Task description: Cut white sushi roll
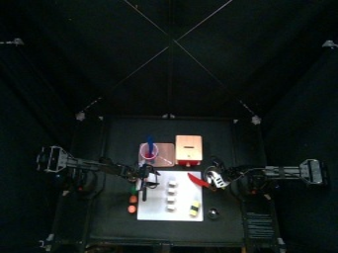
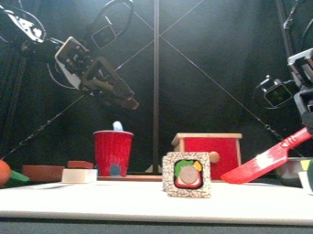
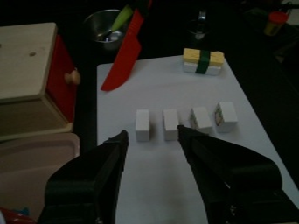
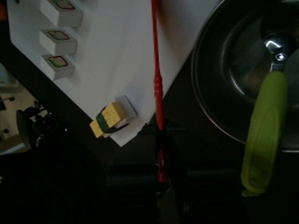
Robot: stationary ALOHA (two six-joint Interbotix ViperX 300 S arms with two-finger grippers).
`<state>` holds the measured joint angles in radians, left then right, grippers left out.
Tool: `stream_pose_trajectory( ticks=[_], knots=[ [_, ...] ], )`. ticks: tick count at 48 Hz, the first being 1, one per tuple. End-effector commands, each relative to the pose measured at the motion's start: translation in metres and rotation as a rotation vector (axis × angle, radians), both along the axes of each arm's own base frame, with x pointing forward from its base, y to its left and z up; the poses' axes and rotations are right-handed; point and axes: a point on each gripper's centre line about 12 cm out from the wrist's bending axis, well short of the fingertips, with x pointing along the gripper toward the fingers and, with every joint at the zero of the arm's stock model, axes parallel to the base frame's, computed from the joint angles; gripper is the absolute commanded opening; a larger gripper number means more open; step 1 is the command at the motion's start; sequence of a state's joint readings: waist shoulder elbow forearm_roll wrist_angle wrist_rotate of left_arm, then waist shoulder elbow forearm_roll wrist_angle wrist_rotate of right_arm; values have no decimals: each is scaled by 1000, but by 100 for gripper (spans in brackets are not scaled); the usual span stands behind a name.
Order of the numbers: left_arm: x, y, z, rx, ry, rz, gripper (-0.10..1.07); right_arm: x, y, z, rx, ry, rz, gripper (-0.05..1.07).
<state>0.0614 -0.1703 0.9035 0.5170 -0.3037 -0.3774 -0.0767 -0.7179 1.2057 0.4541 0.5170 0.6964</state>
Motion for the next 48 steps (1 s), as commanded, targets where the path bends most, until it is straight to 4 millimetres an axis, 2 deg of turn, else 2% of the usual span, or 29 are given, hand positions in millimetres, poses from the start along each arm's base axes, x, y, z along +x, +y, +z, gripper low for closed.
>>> stream_pose_trajectory(
  ticks=[1,9,18,28,37,48],
  knots=[
    [5,1,6,-1,-24,1,85,1,3,-1,15,7,-13,40],
    [6,4,7,0,-27,7,85,1,8,0,20,6,7,48],
    [7,5,8,1,-28,12,85,3,9,2,14,-5,16,68],
    [6,5,7,1,-25,12,85,7,12,5,-1,-26,41,84],
    [6,5,7,-1,-25,13,85,13,18,11,-5,-49,70,88],
    [5,6,4,-2,-18,15,85,17,24,8,6,-46,81,88]
  ],
)
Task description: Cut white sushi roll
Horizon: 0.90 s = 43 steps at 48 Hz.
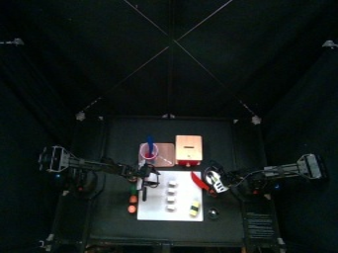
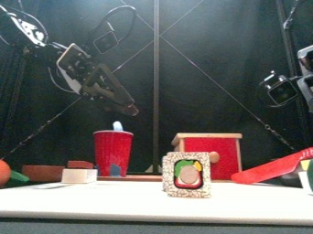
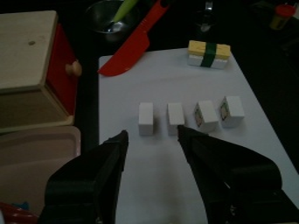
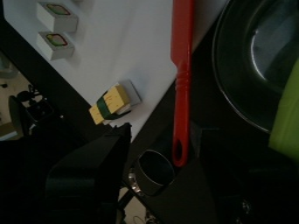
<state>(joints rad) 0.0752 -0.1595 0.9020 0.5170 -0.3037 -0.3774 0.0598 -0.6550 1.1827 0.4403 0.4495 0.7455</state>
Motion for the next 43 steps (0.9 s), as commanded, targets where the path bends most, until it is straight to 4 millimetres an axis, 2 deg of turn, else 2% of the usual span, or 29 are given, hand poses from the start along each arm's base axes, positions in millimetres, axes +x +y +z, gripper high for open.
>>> stream_pose_trajectory(
  ticks=[1,13,25,43],
  knots=[
    [4,1,7,-2,-25,3,85,7,3,8,7,-33,4,88],
    [4,1,7,-2,-25,1,85,15,10,16,15,-68,24,88],
    [4,2,7,-2,-25,3,85,20,11,18,-62,-92,83,88],
    [7,1,14,-22,-48,17,85,37,-3,35,-333,-233,213,88]
  ],
)
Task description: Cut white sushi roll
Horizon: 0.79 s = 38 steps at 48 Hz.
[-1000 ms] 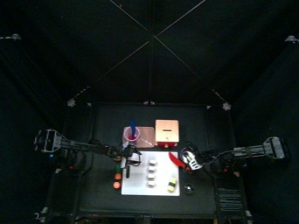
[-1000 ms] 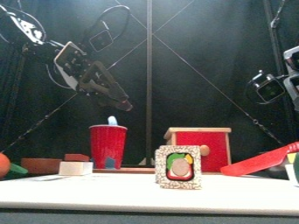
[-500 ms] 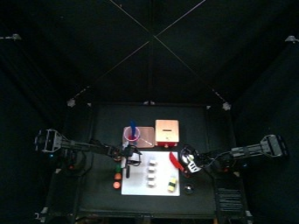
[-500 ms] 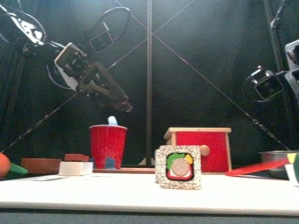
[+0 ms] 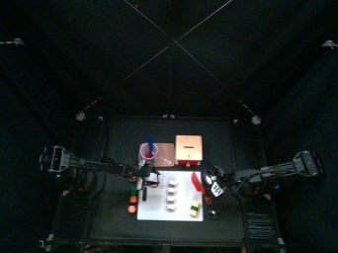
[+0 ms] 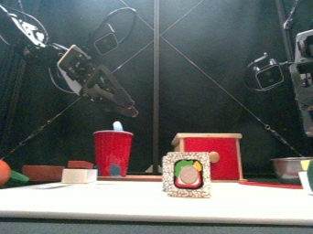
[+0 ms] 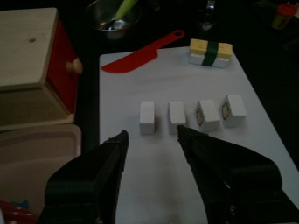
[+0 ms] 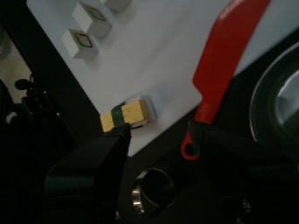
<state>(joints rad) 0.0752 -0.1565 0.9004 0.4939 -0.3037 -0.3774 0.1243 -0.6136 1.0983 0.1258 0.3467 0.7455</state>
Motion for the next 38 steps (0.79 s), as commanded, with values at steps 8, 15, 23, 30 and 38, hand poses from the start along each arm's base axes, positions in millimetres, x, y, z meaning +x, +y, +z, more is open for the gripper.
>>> stream_pose_trajectory(
  ticks=[8,15,23,30,38],
  knots=[
    [7,-1,19,-29,-82,3,85,17,-18,17,-192,-170,55,88],
    [5,-4,28,-63,-157,-7,85,24,-25,26,-285,-286,93,88],
    [-8,-9,40,-86,-252,-37,85,29,-32,32,-378,-385,141,87],
    [-26,-10,36,-89,-259,-41,85,33,-43,36,-487,-438,186,87],
    [-38,-9,37,-103,-270,-25,85,41,-54,39,-547,-504,208,87]
  ],
)
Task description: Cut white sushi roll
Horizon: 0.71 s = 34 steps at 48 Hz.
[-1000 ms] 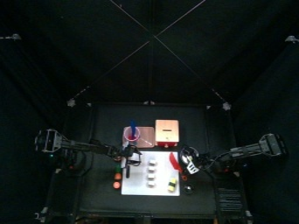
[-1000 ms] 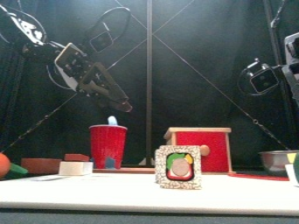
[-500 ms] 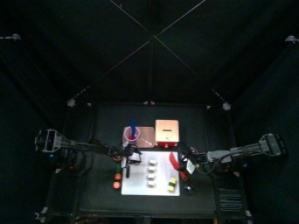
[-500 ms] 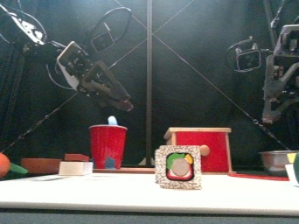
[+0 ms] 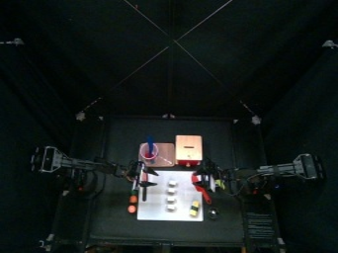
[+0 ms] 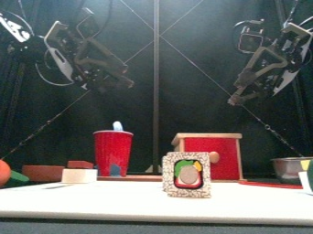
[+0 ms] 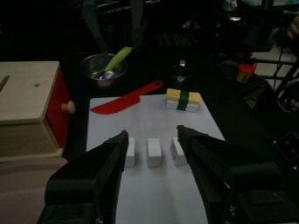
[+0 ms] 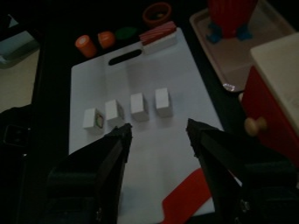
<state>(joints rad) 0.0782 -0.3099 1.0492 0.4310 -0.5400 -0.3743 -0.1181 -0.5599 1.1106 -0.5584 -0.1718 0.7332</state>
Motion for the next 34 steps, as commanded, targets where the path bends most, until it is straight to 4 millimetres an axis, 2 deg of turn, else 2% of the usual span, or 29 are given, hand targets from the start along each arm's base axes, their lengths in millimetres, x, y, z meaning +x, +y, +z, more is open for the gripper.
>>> stream_pose_trajectory(
  ticks=[1,9,34],
  knots=[
    [-1,3,14,-7,-51,14,85,5,-3,9,-19,-51,17,87],
    [-4,5,20,8,-78,25,85,8,-3,7,-35,-44,29,87],
    [-9,14,12,54,-62,73,85,6,-3,3,-24,-32,24,87]
  ],
)
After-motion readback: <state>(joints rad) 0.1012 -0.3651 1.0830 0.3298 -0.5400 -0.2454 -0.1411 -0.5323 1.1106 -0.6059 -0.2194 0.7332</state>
